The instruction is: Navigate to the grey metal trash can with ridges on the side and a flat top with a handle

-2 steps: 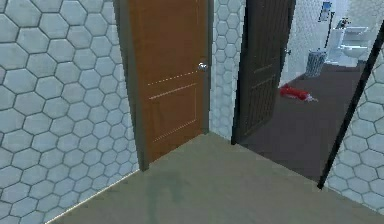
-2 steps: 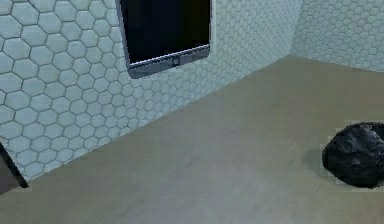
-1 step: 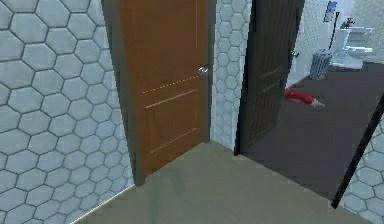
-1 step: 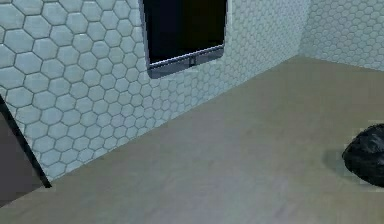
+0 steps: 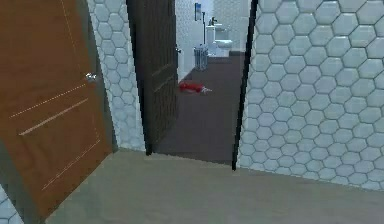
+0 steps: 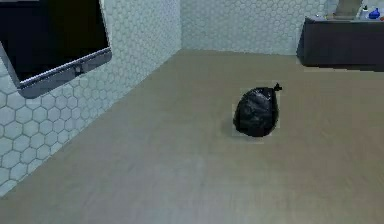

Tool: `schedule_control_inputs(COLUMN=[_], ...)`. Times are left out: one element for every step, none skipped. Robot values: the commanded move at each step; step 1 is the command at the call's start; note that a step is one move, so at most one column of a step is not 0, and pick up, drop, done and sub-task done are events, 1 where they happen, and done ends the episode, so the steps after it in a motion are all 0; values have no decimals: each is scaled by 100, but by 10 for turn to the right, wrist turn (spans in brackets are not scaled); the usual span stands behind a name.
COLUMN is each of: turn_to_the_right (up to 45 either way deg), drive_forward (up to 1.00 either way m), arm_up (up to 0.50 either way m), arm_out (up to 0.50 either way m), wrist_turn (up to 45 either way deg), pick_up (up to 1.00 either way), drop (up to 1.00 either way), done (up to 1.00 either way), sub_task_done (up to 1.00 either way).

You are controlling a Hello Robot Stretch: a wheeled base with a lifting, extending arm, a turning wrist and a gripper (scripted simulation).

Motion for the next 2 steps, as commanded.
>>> schedule_control_inputs(turn_to_the_right=[0,0], drive_forward=[100,100], arm_up=[0,0], arm_out=[0,0], wrist_turn=[0,0], pick_up=[0,0], drop=[0,0], done=[0,0], sub_task_done=[0,0])
